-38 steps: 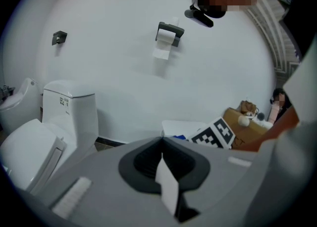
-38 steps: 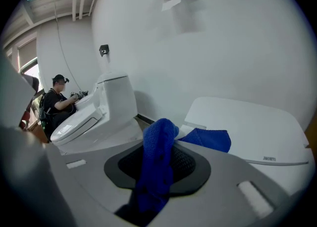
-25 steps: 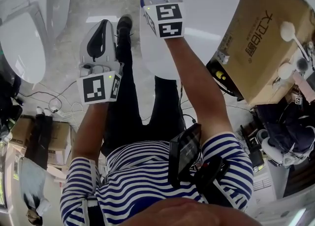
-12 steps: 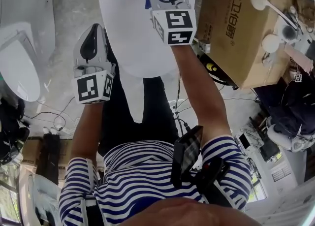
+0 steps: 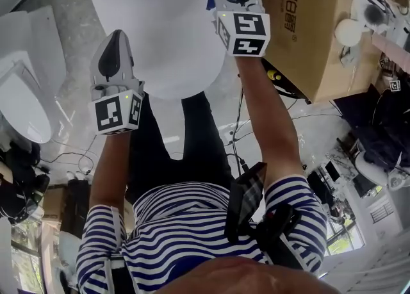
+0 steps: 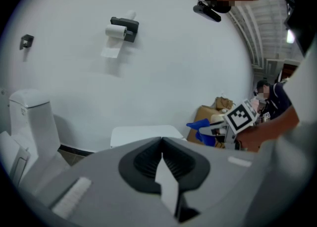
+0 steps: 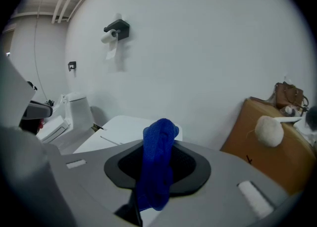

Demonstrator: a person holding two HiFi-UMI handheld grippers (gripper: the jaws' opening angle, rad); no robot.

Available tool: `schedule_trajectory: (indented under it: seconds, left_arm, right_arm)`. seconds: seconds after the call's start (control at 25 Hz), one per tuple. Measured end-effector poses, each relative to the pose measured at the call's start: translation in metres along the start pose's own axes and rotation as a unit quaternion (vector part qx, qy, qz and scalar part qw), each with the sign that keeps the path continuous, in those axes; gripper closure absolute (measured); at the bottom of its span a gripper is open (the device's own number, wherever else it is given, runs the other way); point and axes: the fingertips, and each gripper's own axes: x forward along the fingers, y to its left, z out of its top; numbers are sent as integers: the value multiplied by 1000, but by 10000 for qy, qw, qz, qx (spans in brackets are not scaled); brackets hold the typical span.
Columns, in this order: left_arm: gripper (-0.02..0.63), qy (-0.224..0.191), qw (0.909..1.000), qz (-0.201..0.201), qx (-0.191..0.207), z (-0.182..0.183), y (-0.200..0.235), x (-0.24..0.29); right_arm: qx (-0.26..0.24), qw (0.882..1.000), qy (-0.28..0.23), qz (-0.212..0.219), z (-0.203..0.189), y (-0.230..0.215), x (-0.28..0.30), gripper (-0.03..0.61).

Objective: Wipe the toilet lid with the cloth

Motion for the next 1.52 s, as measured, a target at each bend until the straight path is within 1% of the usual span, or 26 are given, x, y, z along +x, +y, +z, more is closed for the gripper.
schedule_trajectory:
  seconds: [0.2, 0.4, 0.52, 0.64, 0.84, 1.12, 1.28, 1.52]
  left_arm:
    - [612, 55, 9999, 73, 90, -10, -10, 3]
    - [612, 130, 9995, 265, 72, -24, -5, 2]
    - [612, 155, 9993, 335, 47, -29, -1, 3]
    - [612, 162, 9991, 388, 41, -31, 3, 4]
    - [612, 159, 9990, 411, 27, -32, 4, 5]
    - [612, 162, 9990, 425, -50, -35, 13, -1]
    - [612, 133, 9988, 460, -41, -35, 24, -9]
    - [612, 118, 9985, 524, -92, -34, 55, -25]
  right_arm:
    - [16, 9996, 283, -24, -47, -20, 14, 463]
    - [40, 9981, 609, -5, -91, -24, 39, 463]
    - [156, 9970, 762, 16, -110, -25, 48, 463]
    - [137, 9960, 877, 59, -120, -23, 54, 463]
    - [-12, 9956, 931, 122, -126, -18, 59, 463]
    - [-38, 9953, 956, 114, -124, -3, 61, 463]
    - [-86, 9953, 933, 259, -119, 24, 66, 463]
    - [-42, 9949, 873, 501, -106, 87, 75, 463]
